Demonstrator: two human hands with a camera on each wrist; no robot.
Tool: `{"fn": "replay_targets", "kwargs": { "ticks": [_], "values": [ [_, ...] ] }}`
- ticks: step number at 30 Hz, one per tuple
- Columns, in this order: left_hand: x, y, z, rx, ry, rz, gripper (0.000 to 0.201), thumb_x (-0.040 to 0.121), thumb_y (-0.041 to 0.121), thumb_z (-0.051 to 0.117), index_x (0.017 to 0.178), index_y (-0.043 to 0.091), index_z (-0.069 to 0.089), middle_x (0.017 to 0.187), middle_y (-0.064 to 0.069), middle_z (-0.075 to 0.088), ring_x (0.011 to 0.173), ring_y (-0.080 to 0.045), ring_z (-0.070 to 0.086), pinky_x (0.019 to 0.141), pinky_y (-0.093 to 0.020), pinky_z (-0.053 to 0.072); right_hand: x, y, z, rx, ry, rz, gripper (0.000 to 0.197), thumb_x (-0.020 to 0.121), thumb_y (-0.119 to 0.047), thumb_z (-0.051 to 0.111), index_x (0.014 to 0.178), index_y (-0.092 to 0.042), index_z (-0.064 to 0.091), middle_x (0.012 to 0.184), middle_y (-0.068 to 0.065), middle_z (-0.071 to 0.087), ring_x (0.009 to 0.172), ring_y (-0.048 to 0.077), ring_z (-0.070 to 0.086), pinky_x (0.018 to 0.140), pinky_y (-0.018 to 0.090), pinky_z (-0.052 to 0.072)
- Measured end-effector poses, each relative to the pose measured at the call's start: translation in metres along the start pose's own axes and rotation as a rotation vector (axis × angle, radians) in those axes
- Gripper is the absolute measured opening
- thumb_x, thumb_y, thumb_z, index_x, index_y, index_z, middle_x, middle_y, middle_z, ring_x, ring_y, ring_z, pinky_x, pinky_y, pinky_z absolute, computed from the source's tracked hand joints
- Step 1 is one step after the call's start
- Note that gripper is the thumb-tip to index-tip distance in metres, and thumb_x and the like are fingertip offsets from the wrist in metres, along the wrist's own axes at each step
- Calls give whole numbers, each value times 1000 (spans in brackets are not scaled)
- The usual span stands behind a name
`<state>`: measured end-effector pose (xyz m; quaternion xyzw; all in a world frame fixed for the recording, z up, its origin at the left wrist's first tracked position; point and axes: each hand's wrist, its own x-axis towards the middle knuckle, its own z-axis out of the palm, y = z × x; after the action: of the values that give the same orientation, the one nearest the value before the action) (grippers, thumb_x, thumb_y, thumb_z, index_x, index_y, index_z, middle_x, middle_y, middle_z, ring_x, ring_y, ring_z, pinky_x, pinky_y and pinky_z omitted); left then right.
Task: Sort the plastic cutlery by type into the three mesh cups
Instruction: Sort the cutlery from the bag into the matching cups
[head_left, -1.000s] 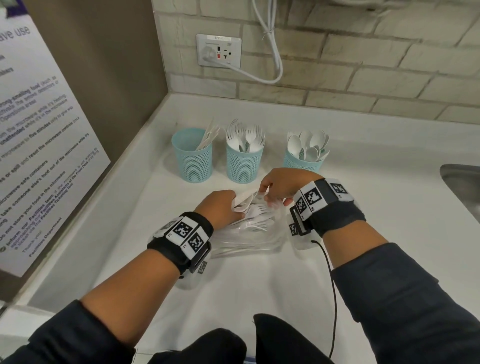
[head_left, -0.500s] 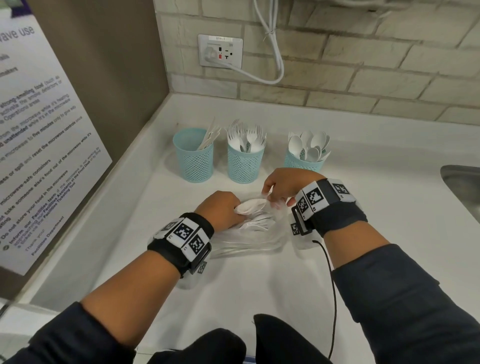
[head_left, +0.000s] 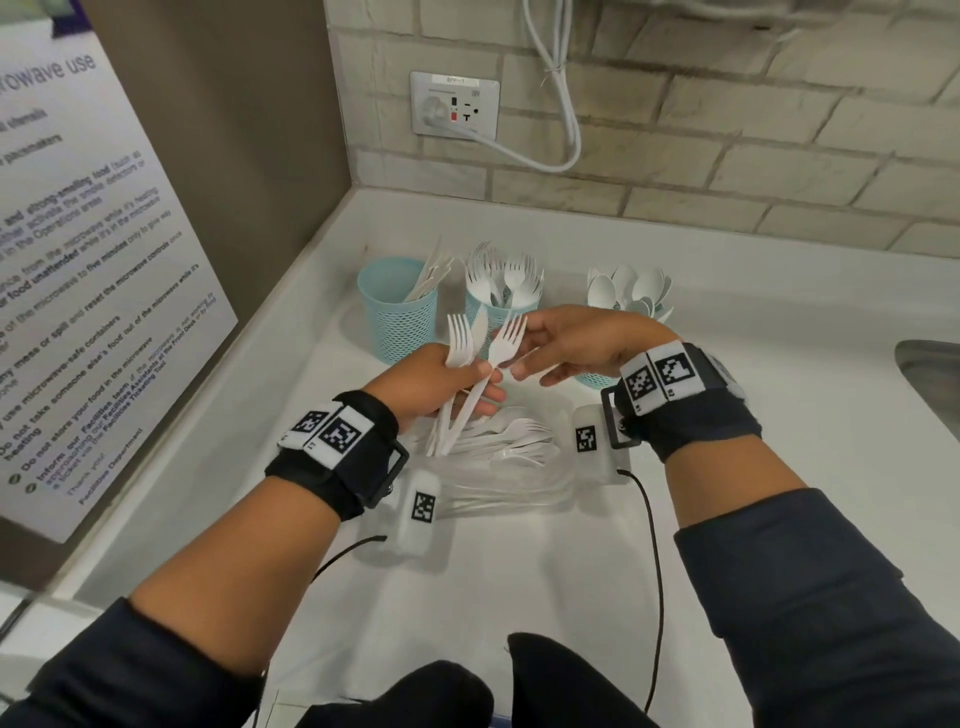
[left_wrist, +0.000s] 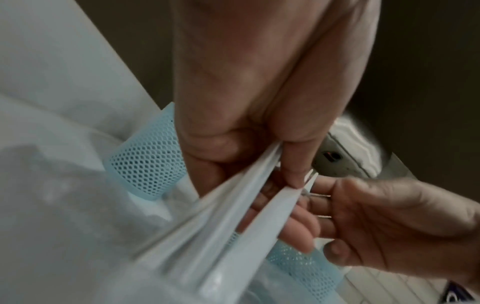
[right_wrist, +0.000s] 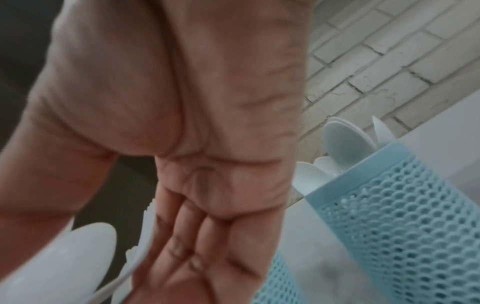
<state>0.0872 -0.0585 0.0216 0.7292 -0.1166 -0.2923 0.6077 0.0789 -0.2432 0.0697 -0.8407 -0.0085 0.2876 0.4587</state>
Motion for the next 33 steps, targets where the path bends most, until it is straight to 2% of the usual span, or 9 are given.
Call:
{"fn": "replay_targets", "kwargs": {
  "ticks": [3,7,12,15,18,21,26,30,33],
  "values": [
    [-2,5,2,-67,-33,2,19,97,17,46,92,9,63,84,-7,67,63,-9,68,71,-25,56,3,-4,4,125,108,-59,12,89,-23,60,100,-17,59,81,-3,63,71,6,59,64,18,46],
    [-1,4,2,-121,-47,-48,22,98,22,44,95,11,63,85,-4,70,70,-12,69,80,-32,54,13,-1,9,147,275,-74,15,93,-15,56,104,-7,60,74,2,59,56,5,56,49,12,45],
    [2,-1,3,-162,17,-82,24,98,19,43,101,4,61,86,-8,70,70,-15,69,79,-33,55,14,3,10,158,342,-70,19,93,-12,54,108,-4,62,74,2,61,52,6,55,50,15,43],
    [4,-2,6,-186,50,-61,23,98,15,43,96,2,62,81,-9,68,68,-15,67,70,-28,57,15,3,10,182,354,-70,14,95,-9,51,104,-9,61,79,3,65,46,3,55,47,15,43],
    [4,-2,7,-224,127,-65,21,98,14,45,87,7,62,74,-3,65,62,-9,64,57,-19,57,14,3,9,218,361,-78,12,96,-7,48,94,-15,58,85,3,68,45,4,54,46,16,41],
    [6,-2,7,-261,187,-74,22,98,16,45,84,9,60,75,-4,59,66,-11,58,57,-18,55,13,5,8,224,363,-73,13,96,-7,47,94,-17,56,89,4,69,45,5,53,47,16,40],
    [5,-1,11,-280,178,-60,24,99,25,43,86,11,58,69,-3,57,49,-6,61,53,-19,54,15,4,9,212,363,-59,16,95,-5,46,101,-16,56,86,1,69,49,7,54,48,17,39],
    [6,-2,13,-274,171,-62,23,97,31,46,84,14,54,59,2,38,38,-4,40,46,-21,47,16,4,11,226,360,-49,20,94,-3,46,108,-15,55,83,2,67,51,8,55,49,18,39],
    [7,-2,15,-240,154,-77,17,93,32,54,87,16,53,57,5,31,39,-4,30,45,-20,37,16,4,11,248,351,-45,18,94,-4,47,106,-16,54,81,1,65,48,7,57,45,16,41]
  ]
}}
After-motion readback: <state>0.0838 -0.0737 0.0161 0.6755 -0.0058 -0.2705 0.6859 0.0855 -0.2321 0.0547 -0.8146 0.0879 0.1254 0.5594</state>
